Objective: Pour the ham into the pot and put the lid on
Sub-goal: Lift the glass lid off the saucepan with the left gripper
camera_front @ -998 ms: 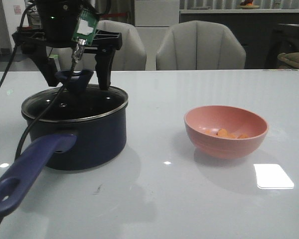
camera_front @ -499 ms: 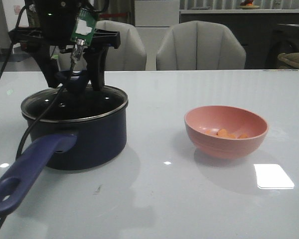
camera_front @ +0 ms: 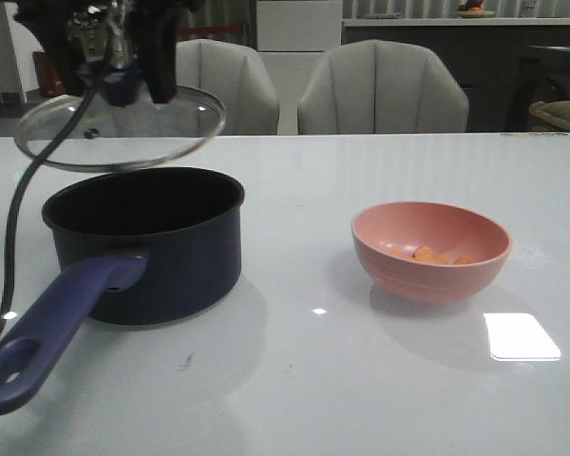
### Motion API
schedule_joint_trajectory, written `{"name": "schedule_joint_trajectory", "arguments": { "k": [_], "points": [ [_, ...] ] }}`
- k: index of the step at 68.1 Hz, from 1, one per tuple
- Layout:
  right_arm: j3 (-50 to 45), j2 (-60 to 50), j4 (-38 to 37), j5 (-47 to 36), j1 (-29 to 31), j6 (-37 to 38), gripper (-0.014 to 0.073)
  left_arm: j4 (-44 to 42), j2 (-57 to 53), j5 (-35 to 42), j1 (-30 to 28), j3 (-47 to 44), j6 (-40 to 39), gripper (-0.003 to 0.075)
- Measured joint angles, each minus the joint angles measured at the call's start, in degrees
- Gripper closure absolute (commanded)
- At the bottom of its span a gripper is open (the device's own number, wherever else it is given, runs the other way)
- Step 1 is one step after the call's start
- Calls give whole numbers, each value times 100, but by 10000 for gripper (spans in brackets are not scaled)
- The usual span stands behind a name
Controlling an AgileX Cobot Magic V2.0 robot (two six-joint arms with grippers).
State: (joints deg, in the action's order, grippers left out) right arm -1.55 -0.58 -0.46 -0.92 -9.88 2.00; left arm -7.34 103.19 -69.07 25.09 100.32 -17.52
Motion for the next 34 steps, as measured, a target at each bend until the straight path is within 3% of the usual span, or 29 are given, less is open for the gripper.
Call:
{"name": "schedule_joint_trajectory", "arguments": {
  "k": [16, 34],
  "points": [
    [0, 0, 0, 0, 0, 0, 456, -96, -717, -52, -957, -562, 536, 439],
    [0, 0, 0, 0, 0, 0, 456, -12, -1321, 627, -2365, -1916, 1044, 439]
  ]
}}
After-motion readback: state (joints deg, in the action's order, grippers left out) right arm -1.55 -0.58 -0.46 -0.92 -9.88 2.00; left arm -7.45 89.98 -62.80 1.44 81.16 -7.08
